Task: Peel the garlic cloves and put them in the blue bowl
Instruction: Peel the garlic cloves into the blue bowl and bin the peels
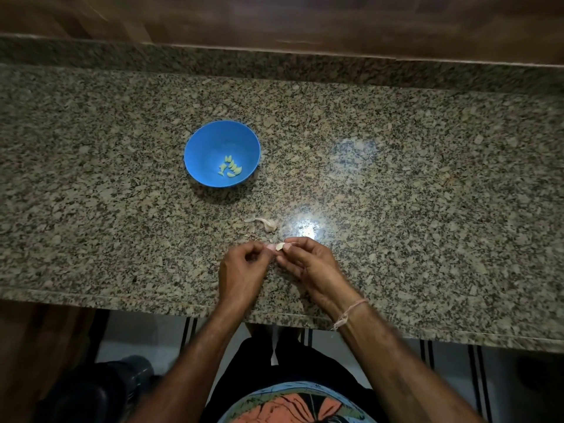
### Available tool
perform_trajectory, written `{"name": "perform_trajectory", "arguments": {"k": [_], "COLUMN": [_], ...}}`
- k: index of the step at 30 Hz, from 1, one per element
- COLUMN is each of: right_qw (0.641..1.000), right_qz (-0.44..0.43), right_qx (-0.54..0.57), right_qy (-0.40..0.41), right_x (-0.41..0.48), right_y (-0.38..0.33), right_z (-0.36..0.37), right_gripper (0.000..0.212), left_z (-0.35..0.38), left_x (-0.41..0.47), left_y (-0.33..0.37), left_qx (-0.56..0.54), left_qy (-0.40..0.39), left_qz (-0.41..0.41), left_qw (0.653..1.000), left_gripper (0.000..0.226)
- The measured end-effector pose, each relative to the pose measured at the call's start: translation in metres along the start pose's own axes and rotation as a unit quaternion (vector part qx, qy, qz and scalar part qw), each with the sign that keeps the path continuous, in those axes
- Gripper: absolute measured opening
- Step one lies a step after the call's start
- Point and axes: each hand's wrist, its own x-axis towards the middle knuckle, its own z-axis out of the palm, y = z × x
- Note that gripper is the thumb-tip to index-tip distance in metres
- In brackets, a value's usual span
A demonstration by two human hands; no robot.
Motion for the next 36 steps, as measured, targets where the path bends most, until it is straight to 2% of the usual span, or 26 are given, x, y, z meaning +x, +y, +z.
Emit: {"name": "perform_trajectory", "arguments": {"k": [3,7,10,12,14,20,22,27,32,36], "right_qw": [0.999,0.996,0.991,0.971,0.946,0.9,0.903,0.951,0.986,0.998], "right_qz": [-0.028,-0.056,-0.08,-0.122,-0.161,-0.22,-0.22,-0.165,-0.089,-0.041], "right_qx": [-0.034,-0.066,-0.108,-0.204,-0.282,-0.377,-0.368,-0.26,-0.131,-0.014], "right_qy": [0.001,-0.003,-0.021,-0.023,-0.02,-0.012,0.0,0.036,0.043,0.05], "right_x": [-0.001,-0.004,-0.007,-0.008,-0.006,0.0,0.001,-0.003,-0.003,0.0], "right_y": [0.003,0.005,0.004,0.002,0.001,-0.001,0.003,0.016,0.025,0.025], "right_z": [0.002,0.004,0.003,0.001,0.0,0.002,0.003,0.008,0.01,0.009], "right_gripper": [0.029,0.029,0.027,0.02,0.015,0.015,0.013,0.009,0.013,0.017], "left_z": [0.004,0.003,0.0,-0.003,-0.005,-0.004,-0.003,0.005,0.013,0.016], "left_x": [-0.003,-0.003,-0.002,-0.002,-0.001,0.001,0.001,0.0,0.003,0.001], "left_y": [0.0,-0.002,-0.004,-0.003,-0.001,-0.006,-0.009,-0.012,-0.015,-0.012], "left_qx": [-0.081,-0.114,-0.059,0.006,0.014,-0.134,-0.16,-0.211,-0.178,-0.147], "left_qy": [-0.006,0.002,0.002,0.009,0.008,-0.043,-0.051,-0.047,-0.048,-0.051], "left_qz": [-0.03,-0.026,0.005,0.036,0.053,0.012,0.003,-0.042,-0.041,-0.032], "left_qw": [0.996,0.993,0.998,0.999,0.998,0.99,0.986,0.975,0.982,0.987], "left_gripper": [0.01,0.007,0.006,0.007,0.008,0.004,0.007,0.011,0.013,0.013]}}
